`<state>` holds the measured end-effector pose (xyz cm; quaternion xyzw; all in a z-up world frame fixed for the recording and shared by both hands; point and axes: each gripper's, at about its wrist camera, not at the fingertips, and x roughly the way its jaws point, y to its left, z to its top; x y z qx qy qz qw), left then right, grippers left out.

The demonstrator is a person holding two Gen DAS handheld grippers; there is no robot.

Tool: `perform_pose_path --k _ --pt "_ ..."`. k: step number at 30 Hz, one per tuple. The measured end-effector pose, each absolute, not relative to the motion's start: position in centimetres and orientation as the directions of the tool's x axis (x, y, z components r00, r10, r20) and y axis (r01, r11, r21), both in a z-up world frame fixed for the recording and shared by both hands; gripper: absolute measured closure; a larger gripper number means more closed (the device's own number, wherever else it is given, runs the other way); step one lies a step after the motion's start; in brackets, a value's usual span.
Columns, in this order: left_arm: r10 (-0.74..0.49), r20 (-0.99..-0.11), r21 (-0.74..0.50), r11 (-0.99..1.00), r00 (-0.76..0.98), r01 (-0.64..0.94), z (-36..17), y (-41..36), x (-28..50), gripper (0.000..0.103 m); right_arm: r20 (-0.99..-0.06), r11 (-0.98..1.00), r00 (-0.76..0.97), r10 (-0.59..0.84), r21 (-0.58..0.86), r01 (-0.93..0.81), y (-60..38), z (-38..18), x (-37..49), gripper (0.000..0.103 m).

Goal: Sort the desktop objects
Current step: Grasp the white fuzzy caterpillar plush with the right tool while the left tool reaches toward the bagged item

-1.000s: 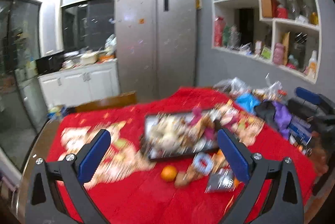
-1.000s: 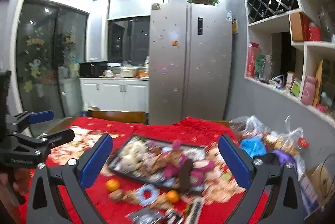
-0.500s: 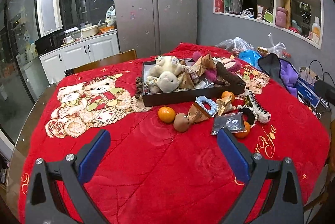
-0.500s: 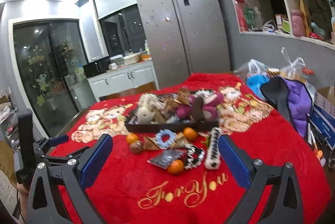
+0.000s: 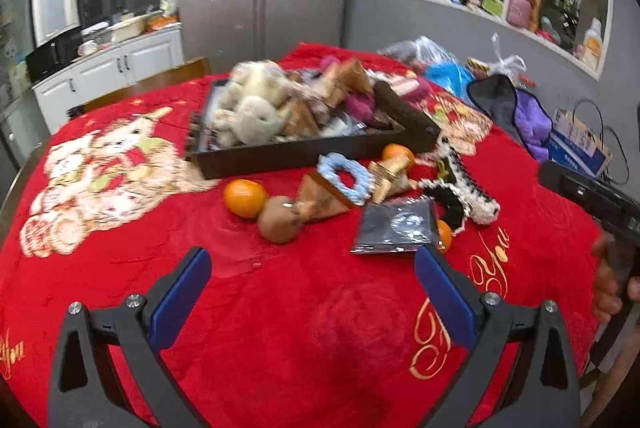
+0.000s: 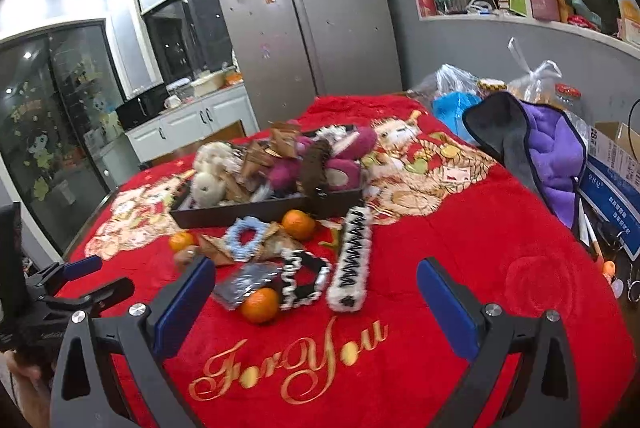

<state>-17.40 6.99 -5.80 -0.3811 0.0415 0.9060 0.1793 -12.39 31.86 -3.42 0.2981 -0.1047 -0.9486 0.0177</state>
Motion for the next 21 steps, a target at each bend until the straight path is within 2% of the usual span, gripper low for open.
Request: perform_pose_path --k 14,21 --pt "0.341 -0.803 -0.116 -0.894 -0.489 -0.432 -10.2 14.2 -23.3 0.000 -0.687 -0.972 -0.718 -0.108 0.226 -0.070 34.4 -8.6 -19.9 0.000" --pt "0.452 -0.804 -0.275 -0.859 -0.386 -0.433 -11.6 15.0 -25.8 0.000 -0.725 -0.978 -0.681 -0.106 0.200 -0.061 34.7 -10.5 -22.1 0.000"
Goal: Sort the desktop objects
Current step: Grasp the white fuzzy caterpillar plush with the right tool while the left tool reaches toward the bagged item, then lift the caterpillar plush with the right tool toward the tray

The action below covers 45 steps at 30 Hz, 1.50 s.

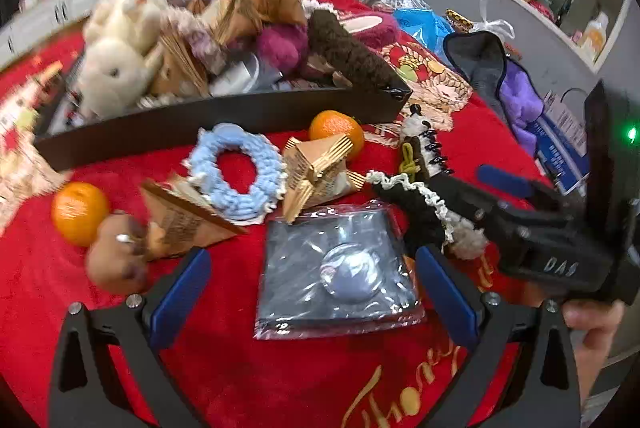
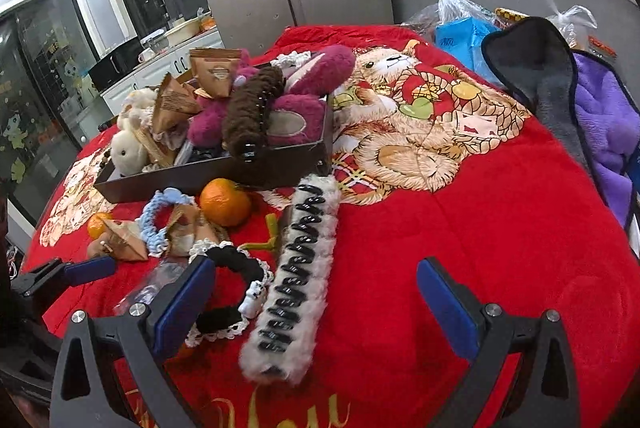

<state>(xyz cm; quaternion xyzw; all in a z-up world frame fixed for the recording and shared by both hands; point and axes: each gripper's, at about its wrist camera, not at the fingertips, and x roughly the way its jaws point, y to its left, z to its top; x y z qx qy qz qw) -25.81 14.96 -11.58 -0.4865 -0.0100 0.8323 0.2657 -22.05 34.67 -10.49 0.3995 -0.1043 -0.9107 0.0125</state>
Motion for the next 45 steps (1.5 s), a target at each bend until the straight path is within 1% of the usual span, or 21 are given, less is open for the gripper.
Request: perform_pose_path --k 3,6,10,14,16,19,20,21,22,23,24,25,26,27,28,30,32,34,37,41,45 --pt "0.505 -0.795 -0.361 -0.840 -0.337 -0.406 -12.6 14.8 -26.4 0.000 -0.738 -0.978 -0.666 -0.112 0.201 -0.058 34.9 -11.1 -22.6 0.000" --pt "0.490 -0.792 -0.328 -0.845 -0.365 -0.422 -12.5 15.0 -26.1 0.000 -0.767 -0.981 -0.633 -0.102 0.182 -0.063 34.8 -12.2 -23.1 0.000" --pt "0.475 -0.802 -0.299 -0.845 -0.363 -0.444 -12.2 15.1 -26.0 0.000 -0.768 -0.985 -0.633 -0.092 0.165 -0.057 34.5 -12.3 -22.9 0.000" --pt "0.452 -0.802 -0.250 -0.848 -0.391 -0.467 -11.7 15.3 -25.3 0.000 -0.778 -0.992 -0.626 -0.055 0.114 -0.054 33.8 -12.5 -23.0 0.001" --pt "0.455 -0.802 -0.252 -0.844 -0.386 -0.473 -11.7 15.3 -25.1 0.000 -0.781 -0.993 -0.623 -0.046 0.101 -0.053 33.6 -12.6 -22.9 0.001" --pt "0.465 -0.799 -0.265 -0.841 -0.382 -0.471 -11.9 15.1 -25.0 0.001 -0.779 -0.994 -0.626 -0.038 0.097 -0.060 33.7 -12.5 -22.8 0.004" --pt "0.469 -0.795 -0.268 -0.840 -0.385 -0.471 -11.8 15.0 -24.9 0.004 -0.778 -0.993 -0.627 -0.035 0.096 -0.063 33.7 -12.5 -22.7 0.010" --pt "0.480 -0.790 -0.275 -0.834 -0.383 -0.478 -11.7 14.8 -24.8 0.011 -0.775 -0.993 -0.631 -0.035 0.097 -0.064 33.8 -12.4 -22.6 0.020" --pt "0.492 -0.784 -0.284 -0.827 -0.379 -0.485 -11.6 14.8 -24.7 0.020 -0.770 -0.993 -0.636 -0.040 0.102 -0.061 33.8 -12.3 -22.5 0.024" --pt "0.504 -0.778 -0.294 -0.820 -0.375 -0.492 -11.3 14.7 -24.5 0.025 -0.766 -0.993 -0.641 -0.045 0.104 -0.055 33.8 -12.2 -22.3 0.035" --pt "0.513 -0.774 -0.299 -0.814 -0.373 -0.499 -11.1 14.8 -24.4 0.034 -0.764 -0.994 -0.643 -0.045 0.101 -0.050 33.7 -12.2 -22.2 0.043" --pt "0.516 -0.771 -0.297 -0.810 -0.373 -0.506 -10.9 14.8 -24.3 0.044 -0.762 -0.994 -0.646 -0.044 0.097 -0.047 33.6 -12.1 -22.1 0.047" --pt "0.513 -0.769 -0.287 -0.811 -0.381 -0.510 -10.5 14.9 -24.0 0.051 -0.760 -0.994 -0.649 -0.050 0.099 -0.038 33.4 -12.0 -22.0 0.055" --pt "0.506 -0.766 -0.271 -0.814 -0.397 -0.514 -10.1 15.1 -23.7 0.065 -0.757 -0.994 -0.651 -0.059 0.101 -0.028 33.3 -12.0 -22.0 0.062" --pt "0.494 -0.765 -0.249 -0.818 -0.413 -0.518 -9.8 15.1 -23.5 0.077 -0.754 -0.994 -0.654 -0.068 0.105 -0.017 33.2 -11.9 -21.8 0.065" --pt "0.478 -0.766 -0.217 -0.821 -0.429 -0.528 -9.4 15.2 -23.2 0.087 -0.750 -0.993 -0.657 -0.080 0.118 -0.014 33.2 -11.8 -21.6 0.067" --pt "0.480 -0.765 -0.222 -0.822 -0.429 -0.524 -9.4 15.1 -23.2 0.089 -0.744 -0.990 -0.661 -0.098 0.143 -0.014 33.6 -11.8 -21.5 0.068" --pt "0.485 -0.764 -0.231 -0.822 -0.426 -0.521 -9.4 14.8 -23.3 0.096 -0.735 -0.985 -0.668 -0.117 0.172 -0.016 34.0 -11.7 -21.4 0.068" --pt "0.469 -0.769 -0.219 -0.832 -0.435 -0.510 -9.3 14.6 -23.4 0.101 -0.721 -0.979 -0.678 -0.141 0.204 -0.013 34.6 -11.5 -21.3 0.069" --pt "0.445 -0.776 -0.205 -0.848 -0.448 -0.489 -9.4 14.3 -23.7 0.102 -0.691 -0.978 -0.709 -0.140 0.210 -0.012 35.0 -10.6 -20.7 0.069" --pt "0.426 -0.762 -0.171 -0.859 -0.488 -0.483 -8.6 14.2 -23.4 0.102 -0.662 -0.975 -0.736 -0.139 0.220 -0.014 35.3 -9.5 -20.3 0.069"
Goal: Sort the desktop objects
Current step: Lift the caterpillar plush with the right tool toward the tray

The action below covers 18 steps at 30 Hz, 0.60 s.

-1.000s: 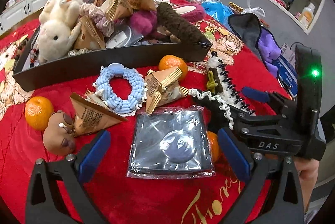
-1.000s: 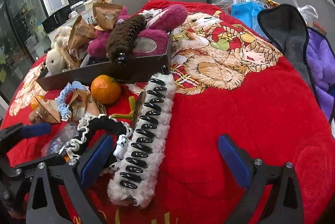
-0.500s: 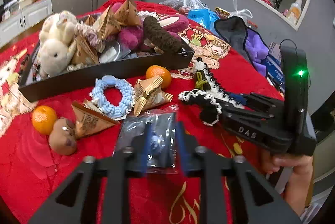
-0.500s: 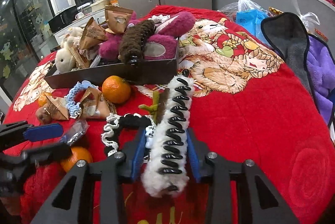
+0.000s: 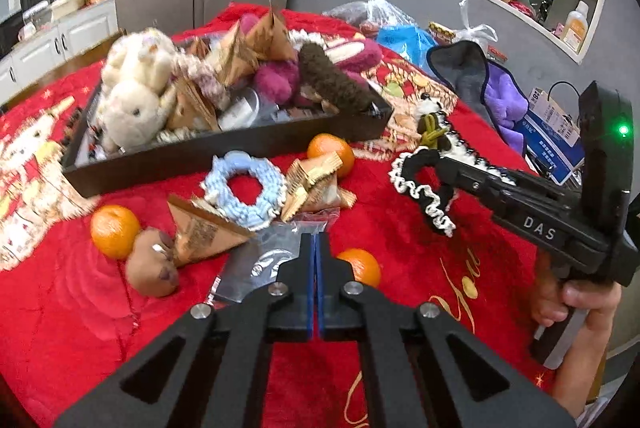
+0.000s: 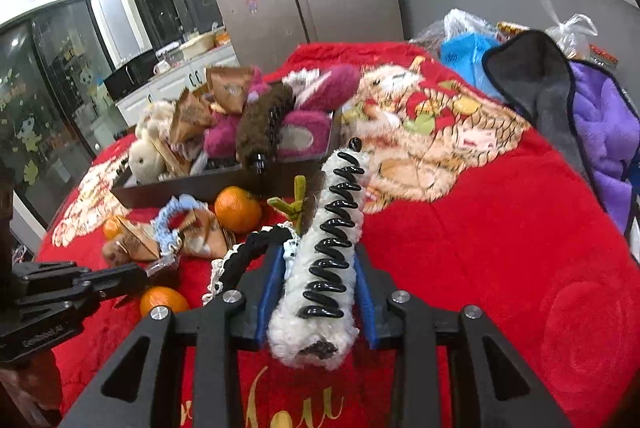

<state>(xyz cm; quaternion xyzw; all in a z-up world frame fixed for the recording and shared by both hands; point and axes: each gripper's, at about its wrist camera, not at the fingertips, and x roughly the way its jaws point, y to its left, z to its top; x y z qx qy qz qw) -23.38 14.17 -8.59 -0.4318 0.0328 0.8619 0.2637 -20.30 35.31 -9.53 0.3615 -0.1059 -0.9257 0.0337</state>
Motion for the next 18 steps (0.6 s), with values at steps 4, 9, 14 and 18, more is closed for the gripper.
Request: perform_pose_path --k 4,9,14,18 --pt "0.419 -0.746 -0.162 -0.868 -0.518 -0.469 -7.4 13.5 -23.2 0.102 -0.644 -0.974 -0.752 -0.141 0.224 -0.009 35.4 -8.4 -20.0 0.069" --pt "0.412 -0.715 -0.152 -0.880 -0.565 -0.449 -5.3 12.1 -22.5 0.102 -0.627 -0.975 -0.766 -0.140 0.220 -0.002 34.9 -7.2 -19.4 0.069" --pt "0.414 -0.686 -0.139 -0.882 -0.599 -0.451 -3.7 11.3 -21.2 0.102 -0.601 -0.977 -0.785 -0.150 0.210 0.026 34.1 -5.7 -18.2 0.069" --pt "0.415 -0.690 -0.144 -0.881 -0.593 -0.450 -3.9 10.9 -20.3 0.102 -0.609 -0.981 -0.780 -0.143 0.190 0.032 33.6 -5.7 -17.2 0.069"
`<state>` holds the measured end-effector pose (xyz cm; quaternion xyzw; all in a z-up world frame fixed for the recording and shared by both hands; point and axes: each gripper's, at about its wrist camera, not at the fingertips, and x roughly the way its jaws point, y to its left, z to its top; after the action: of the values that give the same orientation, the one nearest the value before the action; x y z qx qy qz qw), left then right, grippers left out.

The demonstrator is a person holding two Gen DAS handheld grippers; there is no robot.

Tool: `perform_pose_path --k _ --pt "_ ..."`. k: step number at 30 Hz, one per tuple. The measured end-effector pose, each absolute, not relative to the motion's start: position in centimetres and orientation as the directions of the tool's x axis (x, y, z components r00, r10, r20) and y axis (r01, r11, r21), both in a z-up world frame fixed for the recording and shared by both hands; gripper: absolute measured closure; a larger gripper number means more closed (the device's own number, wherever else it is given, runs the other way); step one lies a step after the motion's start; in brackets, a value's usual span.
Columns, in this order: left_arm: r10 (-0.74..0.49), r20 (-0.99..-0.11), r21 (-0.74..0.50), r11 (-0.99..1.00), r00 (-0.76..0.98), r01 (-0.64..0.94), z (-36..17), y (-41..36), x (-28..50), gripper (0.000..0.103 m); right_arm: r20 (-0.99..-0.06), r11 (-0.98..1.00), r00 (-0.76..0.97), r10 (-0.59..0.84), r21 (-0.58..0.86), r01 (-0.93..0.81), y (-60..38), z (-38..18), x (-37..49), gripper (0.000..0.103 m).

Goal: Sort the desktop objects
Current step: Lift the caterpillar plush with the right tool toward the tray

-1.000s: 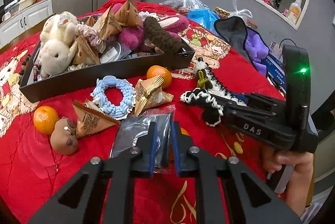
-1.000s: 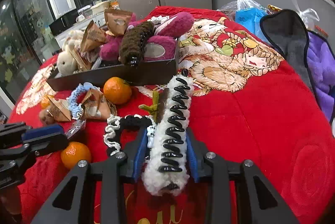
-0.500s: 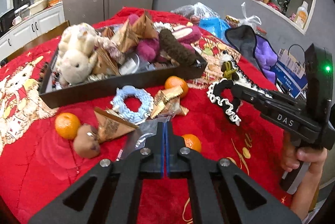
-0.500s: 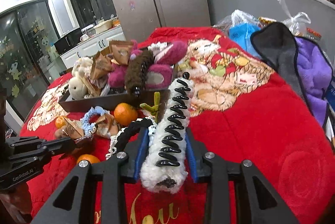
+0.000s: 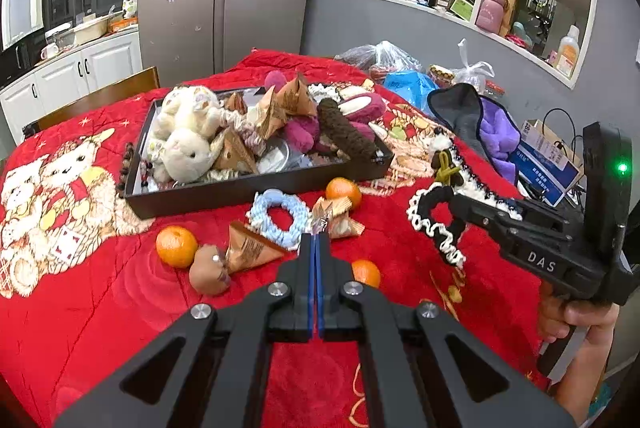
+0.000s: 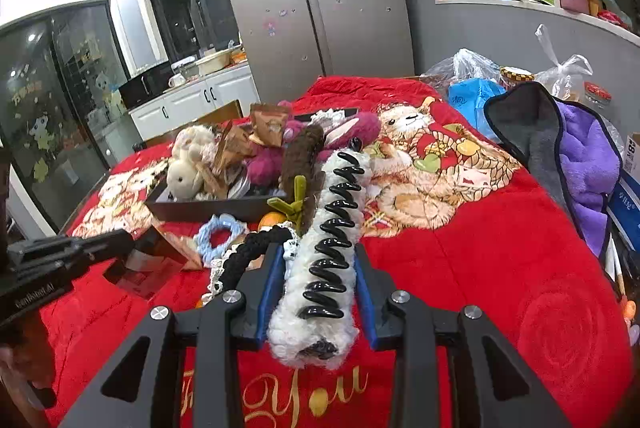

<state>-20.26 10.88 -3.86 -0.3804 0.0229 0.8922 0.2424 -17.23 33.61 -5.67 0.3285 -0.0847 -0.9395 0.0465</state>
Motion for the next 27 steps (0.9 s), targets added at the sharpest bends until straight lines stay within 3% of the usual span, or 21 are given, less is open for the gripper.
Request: perform_pose_path --k 11,15,19,27 --pt "0.404 -0.711 -0.148 -0.886 -0.575 -0.440 -5.0 10.2 -19.3 0.102 -0.644 -0.975 -0.741 -0.192 0.210 0.071 32.4 -6.9 -15.8 0.065" --pt "0.395 -0.718 -0.136 -0.887 -0.573 -0.442 -5.2 10.3 -19.1 0.102 -0.716 -0.995 -0.693 -0.087 0.099 0.023 31.7 -8.5 -16.5 0.068" --pt "0.407 -0.716 -0.150 -0.883 -0.567 -0.445 -5.3 10.0 -19.2 0.102 -0.725 -0.990 -0.683 -0.088 0.139 -0.021 33.1 -9.6 -16.3 0.068" --pt "0.408 -0.726 -0.161 -0.883 -0.553 -0.441 -6.0 10.0 -19.6 0.102 -0.772 -0.990 -0.630 -0.085 0.138 -0.036 33.3 -11.9 -16.9 0.060"
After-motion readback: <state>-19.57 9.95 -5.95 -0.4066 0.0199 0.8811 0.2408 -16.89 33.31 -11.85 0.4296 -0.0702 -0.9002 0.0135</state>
